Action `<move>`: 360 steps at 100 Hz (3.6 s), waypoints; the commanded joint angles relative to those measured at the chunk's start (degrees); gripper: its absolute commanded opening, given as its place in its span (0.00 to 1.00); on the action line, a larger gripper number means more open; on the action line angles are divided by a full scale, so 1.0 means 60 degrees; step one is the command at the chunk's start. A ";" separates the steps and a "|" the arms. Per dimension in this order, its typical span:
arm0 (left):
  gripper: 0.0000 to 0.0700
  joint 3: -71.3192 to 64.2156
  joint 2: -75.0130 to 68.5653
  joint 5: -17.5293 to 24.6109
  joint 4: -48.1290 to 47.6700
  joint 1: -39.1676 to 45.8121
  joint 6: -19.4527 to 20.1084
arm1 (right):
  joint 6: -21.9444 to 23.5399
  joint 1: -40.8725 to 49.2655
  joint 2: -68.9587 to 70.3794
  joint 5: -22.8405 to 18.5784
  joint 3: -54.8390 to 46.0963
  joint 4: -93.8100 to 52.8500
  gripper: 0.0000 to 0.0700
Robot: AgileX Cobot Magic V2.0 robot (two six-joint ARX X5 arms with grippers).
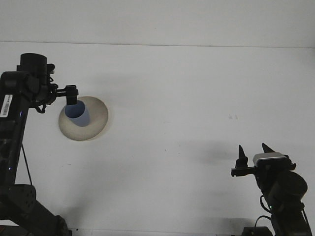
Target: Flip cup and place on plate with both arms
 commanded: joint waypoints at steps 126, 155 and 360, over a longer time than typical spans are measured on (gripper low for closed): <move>0.65 -1.1664 -1.1245 0.0022 0.7592 -0.1093 0.0076 | 0.0066 0.0007 0.0018 -0.0018 0.0106 0.0131 0.69; 0.01 -1.1664 -1.1245 0.0022 0.7555 -0.1093 0.0069 | 0.0066 0.0007 0.0018 -0.0011 0.0106 0.0164 0.00; 0.02 -1.8054 -1.6134 0.0022 1.3169 -0.1089 0.0510 | 0.0066 0.0007 0.0018 -0.0015 0.0106 0.0339 0.00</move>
